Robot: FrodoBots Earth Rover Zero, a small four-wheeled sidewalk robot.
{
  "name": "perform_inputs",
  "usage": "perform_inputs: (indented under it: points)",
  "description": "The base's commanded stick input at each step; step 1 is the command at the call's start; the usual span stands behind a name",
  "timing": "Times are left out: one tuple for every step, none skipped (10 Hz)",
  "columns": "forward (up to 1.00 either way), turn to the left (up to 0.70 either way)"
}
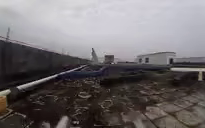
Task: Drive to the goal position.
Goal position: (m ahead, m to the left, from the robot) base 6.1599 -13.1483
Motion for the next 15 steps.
perform_inputs:
  points:
    - [0.00,0.00]
    - [0.00,0.00]
    - [0.00,0.00]
    - [0.00,0.00]
    - [0.00,0.00]
    - [0.00,0.02]
    - [0.00,0.56]
    - [0.00,0.70]
    - [0.00,0.37]
    - [0.00,0.00]
    - [0.00,0.00]
    - [0.00,0.00]
    - [0.00,0.00]
    - [0.00,0.00]
    - [0.00,0.00]
